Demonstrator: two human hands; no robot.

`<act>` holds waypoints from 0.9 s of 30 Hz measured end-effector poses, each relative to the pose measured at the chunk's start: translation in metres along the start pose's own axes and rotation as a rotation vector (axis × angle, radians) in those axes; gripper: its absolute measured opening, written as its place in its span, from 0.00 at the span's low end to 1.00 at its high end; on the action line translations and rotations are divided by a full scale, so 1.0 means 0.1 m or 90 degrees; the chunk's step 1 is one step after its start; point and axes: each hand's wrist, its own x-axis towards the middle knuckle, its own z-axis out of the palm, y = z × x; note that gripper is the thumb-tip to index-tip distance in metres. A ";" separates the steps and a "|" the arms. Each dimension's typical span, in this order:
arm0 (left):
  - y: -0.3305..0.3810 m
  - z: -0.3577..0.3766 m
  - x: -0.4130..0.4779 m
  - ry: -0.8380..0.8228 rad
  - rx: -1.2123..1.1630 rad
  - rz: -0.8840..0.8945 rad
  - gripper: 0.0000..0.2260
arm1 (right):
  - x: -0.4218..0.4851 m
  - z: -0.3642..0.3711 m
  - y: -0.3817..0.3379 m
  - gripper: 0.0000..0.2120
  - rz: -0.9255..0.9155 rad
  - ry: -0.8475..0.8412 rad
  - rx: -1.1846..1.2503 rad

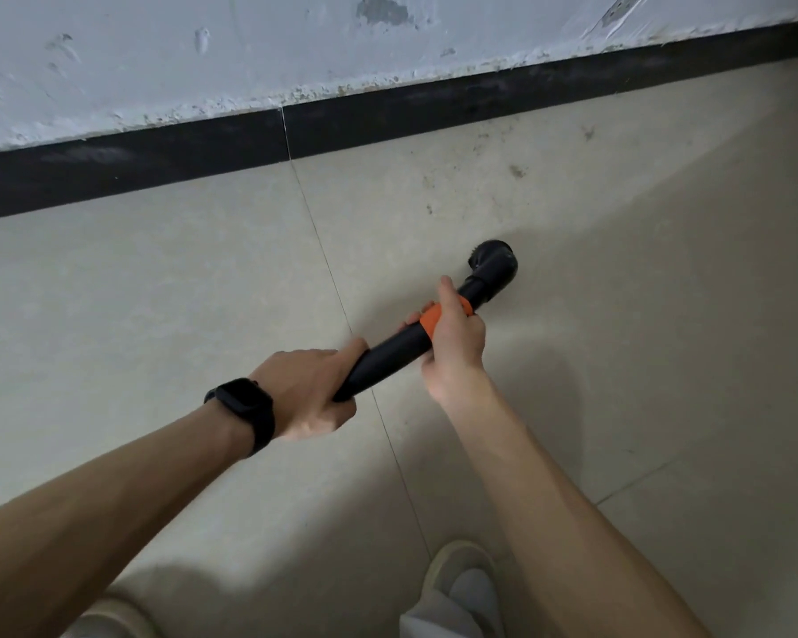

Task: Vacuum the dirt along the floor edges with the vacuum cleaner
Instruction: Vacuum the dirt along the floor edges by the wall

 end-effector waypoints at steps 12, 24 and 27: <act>0.78 -0.17 0.74 0.010 -0.041 -0.038 0.15 | 0.56 -0.14 -0.86 0.11 -0.048 0.033 -0.037; 0.80 -0.25 0.71 0.017 -0.121 -0.093 0.14 | 0.53 0.00 -1.02 0.09 -0.022 -0.003 -0.151; 0.60 -0.17 0.51 0.012 -0.047 -0.103 0.14 | 0.40 0.09 -0.74 0.09 -0.004 -0.036 -0.136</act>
